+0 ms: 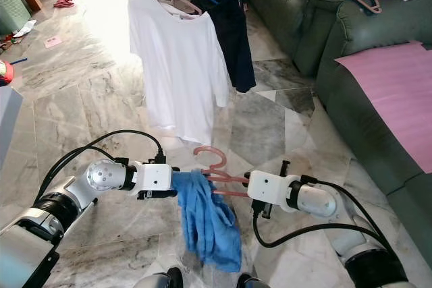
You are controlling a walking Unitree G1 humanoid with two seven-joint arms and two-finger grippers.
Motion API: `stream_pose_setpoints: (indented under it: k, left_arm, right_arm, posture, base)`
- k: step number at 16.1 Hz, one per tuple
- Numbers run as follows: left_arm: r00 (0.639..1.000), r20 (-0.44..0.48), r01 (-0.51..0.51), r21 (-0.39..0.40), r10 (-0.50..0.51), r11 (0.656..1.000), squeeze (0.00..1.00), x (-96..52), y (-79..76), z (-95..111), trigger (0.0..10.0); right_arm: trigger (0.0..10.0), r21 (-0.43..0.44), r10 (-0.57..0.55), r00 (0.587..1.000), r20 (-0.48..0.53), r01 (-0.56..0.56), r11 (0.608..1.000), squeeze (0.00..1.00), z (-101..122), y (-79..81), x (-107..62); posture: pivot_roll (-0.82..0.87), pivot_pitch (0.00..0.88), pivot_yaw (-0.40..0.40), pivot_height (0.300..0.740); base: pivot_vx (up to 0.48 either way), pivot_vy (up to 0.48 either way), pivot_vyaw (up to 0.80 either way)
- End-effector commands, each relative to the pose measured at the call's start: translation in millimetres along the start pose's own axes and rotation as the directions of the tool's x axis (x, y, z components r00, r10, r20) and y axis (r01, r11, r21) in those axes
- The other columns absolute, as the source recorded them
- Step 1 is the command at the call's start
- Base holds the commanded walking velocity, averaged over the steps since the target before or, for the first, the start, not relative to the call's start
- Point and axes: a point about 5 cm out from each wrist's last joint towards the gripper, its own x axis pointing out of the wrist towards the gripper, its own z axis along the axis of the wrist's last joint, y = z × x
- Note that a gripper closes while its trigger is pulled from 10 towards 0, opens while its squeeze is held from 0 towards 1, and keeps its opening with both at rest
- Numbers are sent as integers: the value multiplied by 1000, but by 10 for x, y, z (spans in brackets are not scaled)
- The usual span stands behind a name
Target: Hang hanger
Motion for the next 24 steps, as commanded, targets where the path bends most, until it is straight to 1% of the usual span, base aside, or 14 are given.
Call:
stream_pose_setpoints:
  k: [1,6,11,15,16,19,20,21,24]
  left_arm:
    - [999,-26,25,5,-25,1000,0,-8,-21,-35,0]
    - [998,-46,35,3,-35,999,0,-32,-27,-72,0]
    - [996,-51,71,-9,-72,997,0,-55,-32,-89,0]
    - [994,-42,102,-28,-103,994,0,-57,-50,-90,0]
    - [992,-39,120,-51,-123,991,0,-57,-65,-97,0]
    - [990,-39,133,-58,-136,989,0,-56,-74,-101,0]
    - [990,-38,134,-59,-136,989,0,-57,-76,-101,0]
    - [990,-37,135,-62,-137,989,0,-56,-79,-102,0]
    - [991,-41,126,-89,-130,988,0,-71,-84,-129,0]
  right_arm:
    - [10000,-26,-4,1000,30,4,1000,0,79,-40,28]
    - [10000,-27,-4,1000,27,4,1000,0,68,-33,37]
    - [10000,-30,-11,1000,28,12,999,0,73,-51,60]
    - [10000,-30,-11,1000,28,12,999,0,71,-40,71]
    - [10000,-32,-12,1000,27,13,999,0,67,-35,76]
    - [10000,-34,-17,1000,26,18,999,0,65,-42,82]
    - [10000,-14,-21,1000,23,22,1000,231,58,-55,84]
    - [10000,12,-20,1000,23,20,1000,1000,53,-62,85]
    - [10000,35,42,998,46,-43,998,1000,94,-66,29]
  posture:
    - [9,194,83,740]
    - [12,190,81,740]
    - [16,186,83,740]
    - [16,186,84,740]
    - [16,186,85,740]
    - [18,185,86,740]
    - [18,186,85,740]
    - [18,186,85,740]
    - [18,186,84,740]
  base:
    - [0,0,0]
    - [0,0,0]
    - [0,0,0]
    - [0,0,0]
    - [0,0,0]
    - [0,0,0]
    - [0,0,0]
    - [0,0,0]
    - [0,0,0]
